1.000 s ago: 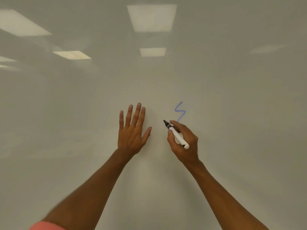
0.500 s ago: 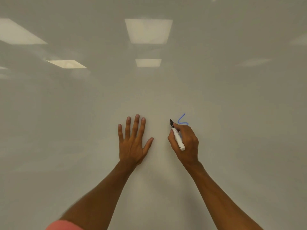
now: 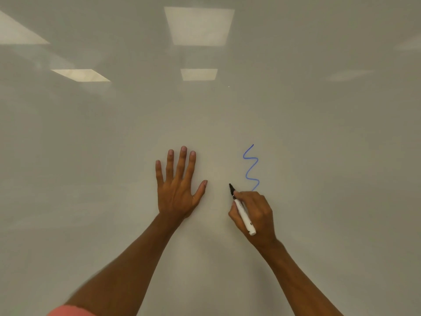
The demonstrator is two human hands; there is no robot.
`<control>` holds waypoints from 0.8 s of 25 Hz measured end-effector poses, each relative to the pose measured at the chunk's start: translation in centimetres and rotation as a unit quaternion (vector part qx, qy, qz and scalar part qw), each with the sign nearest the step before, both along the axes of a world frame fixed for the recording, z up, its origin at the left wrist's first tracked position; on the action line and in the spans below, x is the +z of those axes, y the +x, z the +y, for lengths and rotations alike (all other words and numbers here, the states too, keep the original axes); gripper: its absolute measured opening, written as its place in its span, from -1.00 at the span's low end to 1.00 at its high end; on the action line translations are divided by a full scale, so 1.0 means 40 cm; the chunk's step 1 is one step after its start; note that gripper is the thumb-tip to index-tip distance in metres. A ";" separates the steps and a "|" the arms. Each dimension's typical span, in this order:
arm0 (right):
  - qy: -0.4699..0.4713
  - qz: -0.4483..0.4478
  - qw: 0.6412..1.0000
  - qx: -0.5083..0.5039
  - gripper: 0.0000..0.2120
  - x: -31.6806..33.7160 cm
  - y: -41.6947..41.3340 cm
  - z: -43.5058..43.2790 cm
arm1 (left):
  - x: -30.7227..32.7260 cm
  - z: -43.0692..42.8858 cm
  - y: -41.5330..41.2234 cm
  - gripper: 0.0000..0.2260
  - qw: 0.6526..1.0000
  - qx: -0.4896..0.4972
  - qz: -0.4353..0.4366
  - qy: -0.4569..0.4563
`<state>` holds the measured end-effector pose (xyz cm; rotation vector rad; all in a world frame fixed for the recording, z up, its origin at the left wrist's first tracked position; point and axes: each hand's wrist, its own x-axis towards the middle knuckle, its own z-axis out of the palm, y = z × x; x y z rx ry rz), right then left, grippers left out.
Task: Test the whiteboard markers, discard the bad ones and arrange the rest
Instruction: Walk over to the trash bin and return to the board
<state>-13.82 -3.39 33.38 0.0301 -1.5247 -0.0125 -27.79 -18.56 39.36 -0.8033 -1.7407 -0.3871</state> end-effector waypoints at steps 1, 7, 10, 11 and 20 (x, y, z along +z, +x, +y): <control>-0.020 -0.005 1.000 0.003 -0.85 -0.016 0.012 0.007 | -0.002 0.000 0.002 -0.32 1.000 0.004 -0.002 0.000; -0.089 -0.098 0.990 0.044 -0.88 -0.061 0.079 -0.047 | 0.000 -0.009 0.027 -0.34 0.999 -0.010 -0.030 -0.013; -0.214 -0.169 0.954 0.123 -0.60 -0.110 0.151 -0.052 | -0.029 -0.008 0.074 -0.38 0.998 -0.053 -0.038 0.003; -0.225 -0.201 0.944 0.132 -0.55 -0.146 0.176 -0.049 | -0.060 -0.001 0.099 -0.41 0.995 -0.099 -0.018 -0.011; -0.326 -0.374 0.868 0.007 -0.76 -0.582 0.421 -0.005 | -0.629 0.103 0.382 -0.61 0.904 -0.315 -0.244 -0.159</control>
